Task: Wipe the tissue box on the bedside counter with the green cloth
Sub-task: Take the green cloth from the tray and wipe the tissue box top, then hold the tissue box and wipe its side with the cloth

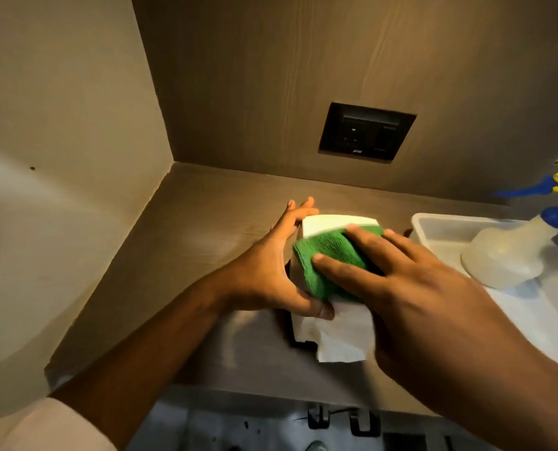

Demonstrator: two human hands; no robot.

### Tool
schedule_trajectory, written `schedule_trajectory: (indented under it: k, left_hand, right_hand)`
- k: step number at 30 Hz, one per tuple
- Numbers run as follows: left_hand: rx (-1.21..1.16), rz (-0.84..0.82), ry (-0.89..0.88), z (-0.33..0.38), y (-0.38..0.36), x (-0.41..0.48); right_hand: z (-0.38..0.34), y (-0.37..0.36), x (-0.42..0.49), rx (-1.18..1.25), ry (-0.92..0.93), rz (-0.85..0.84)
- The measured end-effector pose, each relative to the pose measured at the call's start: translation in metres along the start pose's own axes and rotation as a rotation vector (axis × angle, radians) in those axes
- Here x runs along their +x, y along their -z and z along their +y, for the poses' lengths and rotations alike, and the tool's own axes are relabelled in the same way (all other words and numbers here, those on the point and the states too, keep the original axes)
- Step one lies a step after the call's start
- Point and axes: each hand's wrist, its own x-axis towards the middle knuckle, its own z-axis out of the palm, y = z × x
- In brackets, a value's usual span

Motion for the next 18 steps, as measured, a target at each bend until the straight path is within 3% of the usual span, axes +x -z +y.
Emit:
schedule_trajectory:
  k: [4,7,9,10,13,18]
  left_hand:
    - [-0.060,-0.007,0.060,0.005,0.000,-0.001]
    - [0.103,-0.031,0.104,0.014,0.006,-0.001]
    - [0.307,-0.068,0.157,0.024,0.011,-0.002]
    - [0.460,-0.110,0.161,0.032,0.012,-0.001]
    - [0.853,-0.251,0.168,0.061,0.002,0.017]
    - [1.037,-0.401,0.156,0.098,-0.022,0.047]
  right_hand:
    - [0.013,0.004,0.036,-0.011,-0.092,0.096]
    - [0.040,0.008,0.016,-0.064,-0.138,0.053]
    - [0.061,0.006,-0.012,0.027,-0.144,0.033]
    - [0.070,0.004,-0.027,0.181,-0.157,0.049]
    - [0.093,-0.016,-0.056,1.004,-0.190,0.244]
    - [0.077,-0.077,-0.064,1.895,-0.413,0.678]
